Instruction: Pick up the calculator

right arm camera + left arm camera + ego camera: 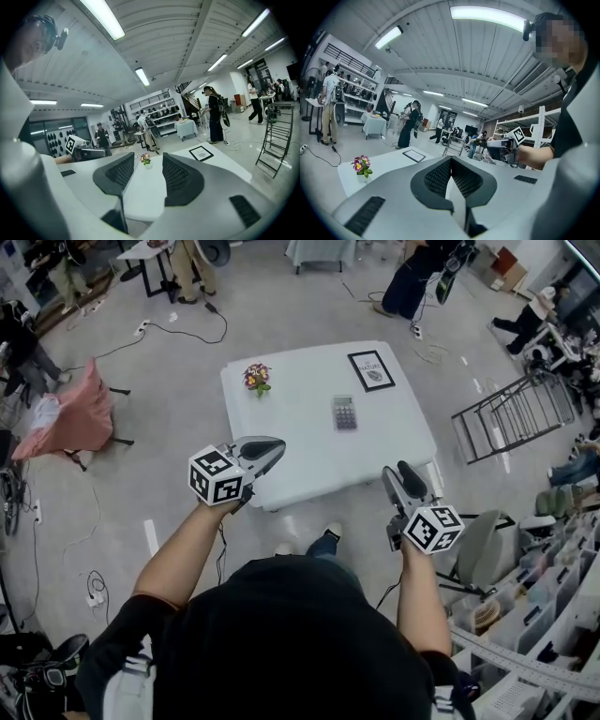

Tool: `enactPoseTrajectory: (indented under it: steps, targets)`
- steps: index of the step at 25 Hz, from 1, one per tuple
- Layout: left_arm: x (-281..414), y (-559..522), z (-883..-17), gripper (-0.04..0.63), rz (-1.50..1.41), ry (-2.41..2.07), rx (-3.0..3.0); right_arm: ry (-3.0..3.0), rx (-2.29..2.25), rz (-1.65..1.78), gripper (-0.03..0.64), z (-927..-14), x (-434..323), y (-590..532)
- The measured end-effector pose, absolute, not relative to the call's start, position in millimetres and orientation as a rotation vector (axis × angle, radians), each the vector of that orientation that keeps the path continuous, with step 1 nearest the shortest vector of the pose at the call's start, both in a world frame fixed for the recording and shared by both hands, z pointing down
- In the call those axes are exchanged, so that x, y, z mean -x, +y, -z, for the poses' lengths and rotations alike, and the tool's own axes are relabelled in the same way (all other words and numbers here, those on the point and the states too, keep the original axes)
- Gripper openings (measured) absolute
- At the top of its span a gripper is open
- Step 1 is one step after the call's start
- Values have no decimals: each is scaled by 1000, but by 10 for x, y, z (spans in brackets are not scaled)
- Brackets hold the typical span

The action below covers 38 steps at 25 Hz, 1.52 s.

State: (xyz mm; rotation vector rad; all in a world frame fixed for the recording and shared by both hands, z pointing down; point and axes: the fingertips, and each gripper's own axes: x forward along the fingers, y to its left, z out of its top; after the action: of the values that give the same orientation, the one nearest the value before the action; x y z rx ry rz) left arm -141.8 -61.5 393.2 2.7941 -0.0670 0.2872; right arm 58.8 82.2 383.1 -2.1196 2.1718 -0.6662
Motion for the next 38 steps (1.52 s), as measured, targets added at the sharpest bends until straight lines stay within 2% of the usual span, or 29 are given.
enactPoseTrajectory:
  steps: [9,29,38]
  targets:
    - [1139,-744,-3973,20,-329,-98,-2797,2189,2044,642,205,-3834,-898,622]
    - [-443,-1289,-4045,20,-399,-215,-2772,2244,1875,682,215,-3970,-2536,-202]
    - [-845,-1294,-4102,20,-416,-362,-2717,2353,1713,746,224,-4048,-2993,-451]
